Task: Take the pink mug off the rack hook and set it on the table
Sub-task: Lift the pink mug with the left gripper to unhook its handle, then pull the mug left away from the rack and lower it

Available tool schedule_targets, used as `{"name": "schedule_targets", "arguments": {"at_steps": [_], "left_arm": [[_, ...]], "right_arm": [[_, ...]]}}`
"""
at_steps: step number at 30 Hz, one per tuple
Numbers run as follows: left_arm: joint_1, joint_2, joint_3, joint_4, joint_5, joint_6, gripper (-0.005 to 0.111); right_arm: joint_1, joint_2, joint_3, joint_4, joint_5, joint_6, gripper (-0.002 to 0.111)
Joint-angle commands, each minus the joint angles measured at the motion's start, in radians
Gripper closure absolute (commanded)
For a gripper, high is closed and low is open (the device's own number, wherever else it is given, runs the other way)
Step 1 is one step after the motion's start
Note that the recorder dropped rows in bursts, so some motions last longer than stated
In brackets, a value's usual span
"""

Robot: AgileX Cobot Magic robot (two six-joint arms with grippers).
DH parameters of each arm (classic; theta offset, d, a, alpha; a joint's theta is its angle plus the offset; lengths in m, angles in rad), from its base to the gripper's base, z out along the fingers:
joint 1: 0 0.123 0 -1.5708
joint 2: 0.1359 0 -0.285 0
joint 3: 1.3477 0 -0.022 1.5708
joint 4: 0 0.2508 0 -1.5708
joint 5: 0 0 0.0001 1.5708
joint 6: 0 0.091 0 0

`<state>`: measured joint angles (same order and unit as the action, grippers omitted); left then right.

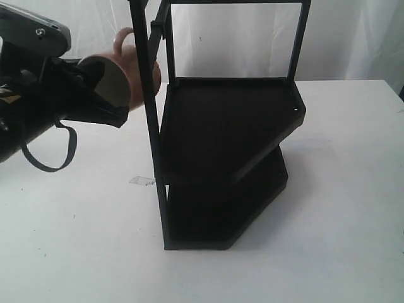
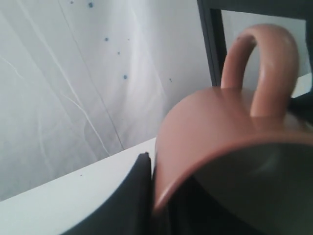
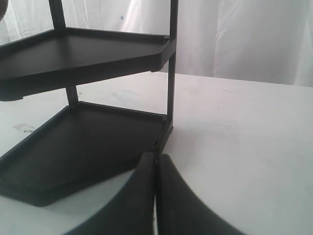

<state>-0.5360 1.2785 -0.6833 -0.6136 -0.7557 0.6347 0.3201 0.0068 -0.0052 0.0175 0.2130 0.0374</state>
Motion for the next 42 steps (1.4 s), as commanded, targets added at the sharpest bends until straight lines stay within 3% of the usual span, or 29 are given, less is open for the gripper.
{"name": "schedule_targets", "arguments": {"at_steps": [1, 3, 8, 10, 11, 15, 26, 36, 42], "left_arm": [[-0.006, -0.036, -0.006, -0.227, -0.035, 0.206, 0.107], [-0.006, -0.054, -0.006, -0.480, 0.027, 0.461, 0.107], [-0.006, -0.067, -0.006, -0.789, 0.187, 0.857, 0.107], [-0.006, -0.067, -0.006, -0.974, 0.248, 1.038, 0.107], [-0.004, -0.067, -0.006, -1.131, 0.279, 1.209, 0.107], [-0.001, -0.069, 0.006, -1.131, 0.285, 1.224, 0.107], [0.133, -0.068, -0.010, -1.131, 0.309, 1.268, 0.107], [0.147, -0.068, -0.010, -1.131, 0.308, 1.276, 0.107], [0.147, -0.068, -0.010, -1.131, 0.350, 1.408, 0.107]], "right_arm": [[-0.006, -0.007, 0.005, -0.010, -0.004, 0.002, 0.108], [-0.006, -0.007, 0.005, -0.010, -0.004, 0.002, 0.108], [-0.006, -0.007, 0.005, -0.010, -0.004, 0.002, 0.108], [-0.006, -0.007, 0.005, -0.010, -0.004, 0.002, 0.108], [-0.006, -0.007, 0.005, -0.010, -0.004, 0.002, 0.108], [-0.006, -0.007, 0.005, -0.008, -0.004, 0.002, 0.108], [-0.006, -0.007, 0.005, -0.010, -0.004, 0.002, 0.108], [-0.006, -0.007, 0.005, -0.010, -0.004, 0.002, 0.108], [-0.006, -0.007, 0.005, -0.010, -0.004, 0.002, 0.108]]}}
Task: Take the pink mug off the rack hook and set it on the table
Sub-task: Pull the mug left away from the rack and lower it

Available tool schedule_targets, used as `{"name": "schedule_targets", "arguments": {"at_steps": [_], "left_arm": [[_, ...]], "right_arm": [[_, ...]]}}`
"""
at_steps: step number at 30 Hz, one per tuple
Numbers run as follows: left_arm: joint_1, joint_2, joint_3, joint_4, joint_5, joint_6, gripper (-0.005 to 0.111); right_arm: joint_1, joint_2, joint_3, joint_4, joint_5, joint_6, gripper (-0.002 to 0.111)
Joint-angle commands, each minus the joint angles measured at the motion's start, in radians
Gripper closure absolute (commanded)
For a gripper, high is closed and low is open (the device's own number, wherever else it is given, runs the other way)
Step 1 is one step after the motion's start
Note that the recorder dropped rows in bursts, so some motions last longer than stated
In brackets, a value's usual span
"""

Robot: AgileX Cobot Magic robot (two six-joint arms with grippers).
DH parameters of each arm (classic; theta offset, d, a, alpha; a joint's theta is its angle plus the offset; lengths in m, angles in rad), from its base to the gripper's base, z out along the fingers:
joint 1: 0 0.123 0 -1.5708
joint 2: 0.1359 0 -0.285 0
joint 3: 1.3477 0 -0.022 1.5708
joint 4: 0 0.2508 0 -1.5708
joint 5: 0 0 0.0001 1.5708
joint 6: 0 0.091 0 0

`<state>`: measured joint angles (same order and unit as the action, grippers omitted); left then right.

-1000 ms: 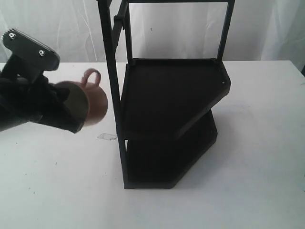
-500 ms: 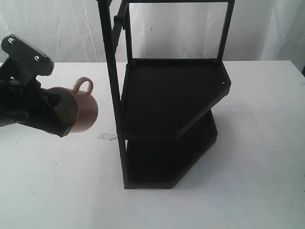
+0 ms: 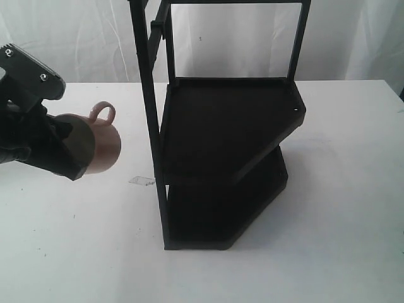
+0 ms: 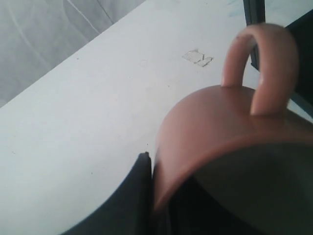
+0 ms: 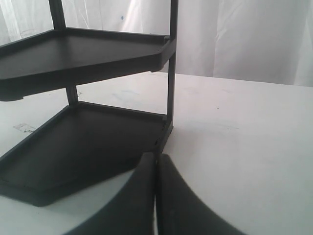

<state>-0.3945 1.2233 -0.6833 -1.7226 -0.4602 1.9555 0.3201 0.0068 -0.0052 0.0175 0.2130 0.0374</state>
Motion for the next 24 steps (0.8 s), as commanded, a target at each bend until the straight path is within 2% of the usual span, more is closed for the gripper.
{"name": "schedule_targets", "arguments": {"at_steps": [1, 4, 8, 11, 13, 14, 17, 24], "left_arm": [[0.005, -0.012, -0.010, -0.022, 0.077, 0.087, 0.107], [0.005, -0.017, -0.004, -0.022, 0.161, 0.051, 0.107], [0.005, -0.028, 0.044, 0.244, 0.208, -0.345, 0.107], [0.014, -0.033, 0.061, 0.415, 0.246, -0.533, 0.107], [0.014, -0.038, 0.066, 0.452, 0.288, -0.606, 0.107], [0.014, -0.038, 0.068, 0.428, 0.303, -0.599, 0.107], [0.014, -0.048, 0.085, 0.314, 0.305, -0.444, 0.107], [0.012, -0.057, 0.094, 0.311, 0.326, -0.357, 0.107]], "right_arm": [[-0.006, -0.007, 0.005, -0.010, -0.004, 0.002, 0.108], [-0.006, -0.007, 0.005, -0.010, -0.004, 0.002, 0.108], [-0.006, -0.007, 0.005, -0.010, -0.004, 0.002, 0.108], [-0.006, -0.007, 0.005, -0.010, -0.004, 0.002, 0.108], [-0.006, -0.007, 0.005, -0.010, -0.004, 0.002, 0.108], [-0.006, -0.007, 0.005, -0.010, -0.004, 0.002, 0.108], [-0.006, -0.007, 0.005, -0.010, -0.004, 0.002, 0.108], [-0.006, -0.007, 0.005, -0.010, -0.004, 0.002, 0.108]]}}
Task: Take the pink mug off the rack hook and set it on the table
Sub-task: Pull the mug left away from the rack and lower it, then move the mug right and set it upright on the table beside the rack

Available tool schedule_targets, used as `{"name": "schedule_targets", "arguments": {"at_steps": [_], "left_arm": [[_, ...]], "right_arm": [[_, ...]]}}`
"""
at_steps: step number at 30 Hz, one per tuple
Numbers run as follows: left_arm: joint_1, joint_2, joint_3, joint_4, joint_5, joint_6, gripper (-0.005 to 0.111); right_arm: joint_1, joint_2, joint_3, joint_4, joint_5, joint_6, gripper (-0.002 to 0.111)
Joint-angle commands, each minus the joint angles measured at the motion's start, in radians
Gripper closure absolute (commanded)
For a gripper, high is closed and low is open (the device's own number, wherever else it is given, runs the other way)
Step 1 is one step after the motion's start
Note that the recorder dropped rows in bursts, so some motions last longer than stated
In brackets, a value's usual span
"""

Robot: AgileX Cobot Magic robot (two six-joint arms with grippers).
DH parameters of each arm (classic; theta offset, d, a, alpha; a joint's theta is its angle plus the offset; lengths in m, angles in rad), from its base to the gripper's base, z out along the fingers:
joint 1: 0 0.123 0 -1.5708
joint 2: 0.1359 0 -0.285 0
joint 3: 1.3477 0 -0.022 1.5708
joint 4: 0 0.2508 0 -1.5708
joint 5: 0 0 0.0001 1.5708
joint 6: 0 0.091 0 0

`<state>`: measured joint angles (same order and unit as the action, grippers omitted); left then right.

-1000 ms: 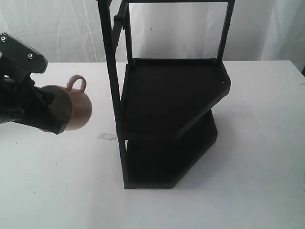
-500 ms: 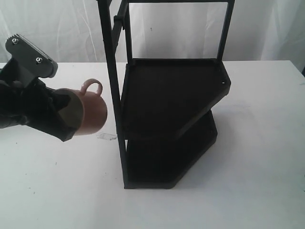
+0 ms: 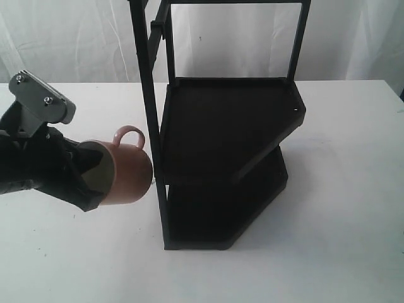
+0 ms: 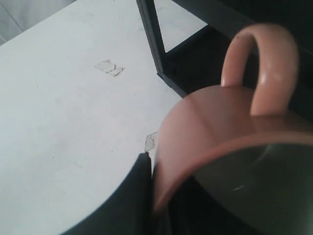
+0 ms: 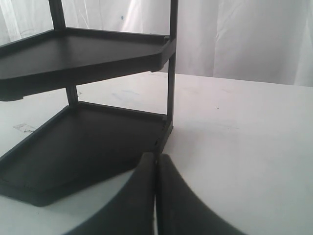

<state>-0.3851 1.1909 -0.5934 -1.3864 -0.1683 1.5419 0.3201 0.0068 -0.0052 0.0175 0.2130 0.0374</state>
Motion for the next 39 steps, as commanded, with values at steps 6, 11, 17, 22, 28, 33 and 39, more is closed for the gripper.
{"name": "schedule_targets", "arguments": {"at_steps": [6, 11, 17, 22, 28, 33, 39], "left_arm": [[0.005, -0.051, 0.048, 0.392, 0.115, -0.355, 0.107], [0.005, -0.051, -0.025, 1.143, 0.365, -1.147, 0.107], [0.051, -0.051, -0.135, 1.505, 0.675, -1.525, 0.107], [0.098, -0.047, -0.175, 1.477, 0.674, -1.527, 0.107], [0.098, 0.093, -0.261, 1.474, 0.641, -1.527, 0.107], [0.098, 0.258, -0.410, 1.474, 0.667, -1.542, 0.107], [0.098, 0.439, -0.574, 1.476, 0.721, -1.523, 0.107]], "right_arm": [[-0.006, -0.007, 0.005, -0.010, -0.004, 0.002, 0.108], [-0.006, -0.007, 0.005, -0.009, -0.004, 0.002, 0.108], [-0.006, -0.007, 0.005, -0.009, -0.004, 0.002, 0.108], [-0.006, -0.007, 0.005, -0.009, -0.004, 0.002, 0.108], [-0.006, -0.007, 0.005, -0.009, -0.004, 0.002, 0.108], [-0.006, -0.007, 0.005, -0.011, -0.004, 0.002, 0.108], [-0.006, -0.007, 0.005, -0.011, -0.004, 0.002, 0.108]]}}
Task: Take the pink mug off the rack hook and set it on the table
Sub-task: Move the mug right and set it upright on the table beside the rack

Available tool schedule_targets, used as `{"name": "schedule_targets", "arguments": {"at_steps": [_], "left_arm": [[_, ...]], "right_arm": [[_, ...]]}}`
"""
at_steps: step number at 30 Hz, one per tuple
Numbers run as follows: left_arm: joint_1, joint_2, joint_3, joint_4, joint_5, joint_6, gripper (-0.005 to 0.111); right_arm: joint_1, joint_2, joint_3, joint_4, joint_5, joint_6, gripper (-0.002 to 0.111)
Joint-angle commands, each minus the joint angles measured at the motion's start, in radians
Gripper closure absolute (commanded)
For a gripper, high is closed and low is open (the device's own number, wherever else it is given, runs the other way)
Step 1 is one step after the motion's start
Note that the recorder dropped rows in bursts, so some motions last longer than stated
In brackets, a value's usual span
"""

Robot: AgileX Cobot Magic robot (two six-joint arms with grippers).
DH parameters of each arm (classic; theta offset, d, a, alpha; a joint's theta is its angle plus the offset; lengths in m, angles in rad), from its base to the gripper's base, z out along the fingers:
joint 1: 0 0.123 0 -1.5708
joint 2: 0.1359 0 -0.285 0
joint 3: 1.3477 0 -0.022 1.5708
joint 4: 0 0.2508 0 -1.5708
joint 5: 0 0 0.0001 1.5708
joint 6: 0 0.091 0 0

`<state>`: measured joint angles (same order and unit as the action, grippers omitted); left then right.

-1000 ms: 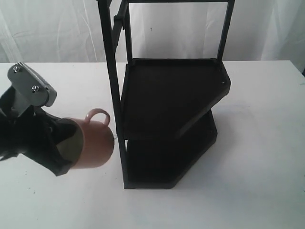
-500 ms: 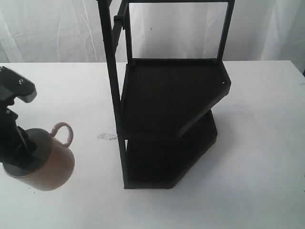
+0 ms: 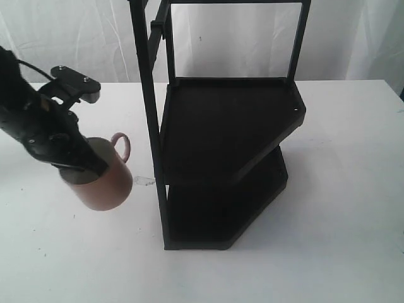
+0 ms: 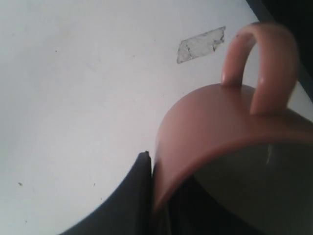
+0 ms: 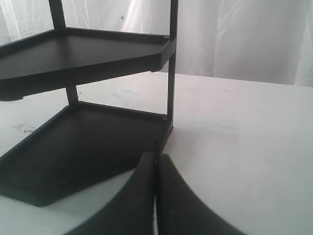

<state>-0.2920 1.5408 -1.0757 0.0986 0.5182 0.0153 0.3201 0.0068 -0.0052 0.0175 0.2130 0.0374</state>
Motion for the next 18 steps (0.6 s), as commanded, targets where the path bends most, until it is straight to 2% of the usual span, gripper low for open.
{"name": "schedule_targets", "arguments": {"at_steps": [1, 18], "left_arm": [[0.005, 0.110, -0.110, -0.009, 0.033, 0.004, 0.107], [0.005, 0.297, -0.286, -0.009, 0.071, -0.015, 0.107]], "right_arm": [[-0.006, -0.007, 0.005, -0.011, -0.004, 0.002, 0.108], [-0.006, -0.007, 0.005, -0.011, -0.004, 0.002, 0.108]]}}
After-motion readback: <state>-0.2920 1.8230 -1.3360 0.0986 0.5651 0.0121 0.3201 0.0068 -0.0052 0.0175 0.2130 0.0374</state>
